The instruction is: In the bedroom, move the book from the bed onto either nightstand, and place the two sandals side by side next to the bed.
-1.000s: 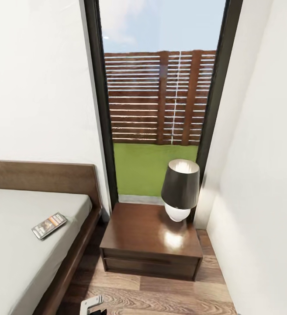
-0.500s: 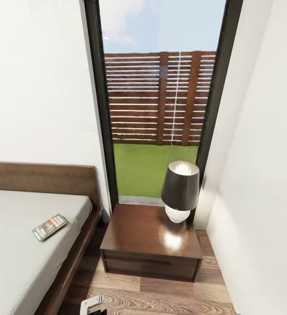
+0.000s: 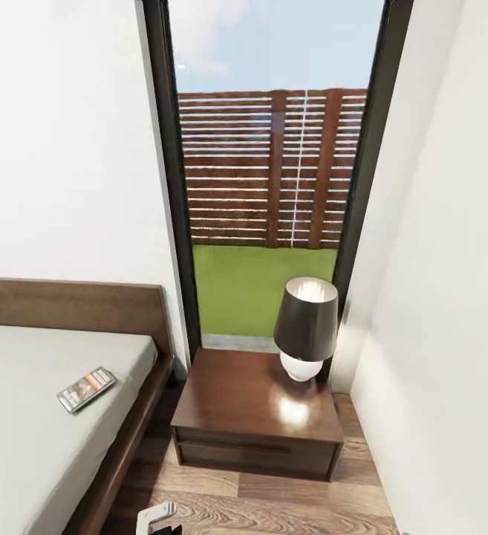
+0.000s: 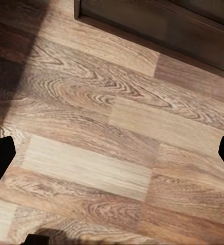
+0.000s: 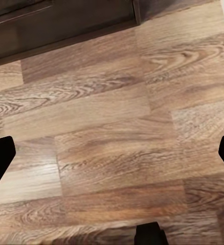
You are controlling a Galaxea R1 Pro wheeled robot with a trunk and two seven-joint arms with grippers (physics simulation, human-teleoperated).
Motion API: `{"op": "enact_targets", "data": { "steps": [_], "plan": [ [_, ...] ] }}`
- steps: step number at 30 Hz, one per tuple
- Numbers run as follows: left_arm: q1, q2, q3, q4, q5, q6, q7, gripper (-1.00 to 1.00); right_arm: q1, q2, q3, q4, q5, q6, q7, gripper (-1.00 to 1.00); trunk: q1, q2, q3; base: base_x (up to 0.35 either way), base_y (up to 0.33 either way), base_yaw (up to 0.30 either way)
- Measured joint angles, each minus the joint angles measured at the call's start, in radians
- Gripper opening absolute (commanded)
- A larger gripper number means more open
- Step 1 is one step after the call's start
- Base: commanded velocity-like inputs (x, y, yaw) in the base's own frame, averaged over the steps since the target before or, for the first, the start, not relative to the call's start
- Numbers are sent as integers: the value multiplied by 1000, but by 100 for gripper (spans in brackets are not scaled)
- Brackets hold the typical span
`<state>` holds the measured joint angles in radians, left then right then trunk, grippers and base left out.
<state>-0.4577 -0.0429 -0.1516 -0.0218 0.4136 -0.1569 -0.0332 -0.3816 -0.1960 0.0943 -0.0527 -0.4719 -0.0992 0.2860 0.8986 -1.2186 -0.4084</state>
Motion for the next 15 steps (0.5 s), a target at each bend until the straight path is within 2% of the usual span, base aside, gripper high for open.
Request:
{"op": "enact_targets", "data": {
  "steps": [15],
  "plan": [
    [0, 0, 0, 0, 1, 0, 0, 100, 0, 0, 0, 0, 0, 0, 0, 100, -58, 105, 47, 0, 0, 0]
  ]
}}
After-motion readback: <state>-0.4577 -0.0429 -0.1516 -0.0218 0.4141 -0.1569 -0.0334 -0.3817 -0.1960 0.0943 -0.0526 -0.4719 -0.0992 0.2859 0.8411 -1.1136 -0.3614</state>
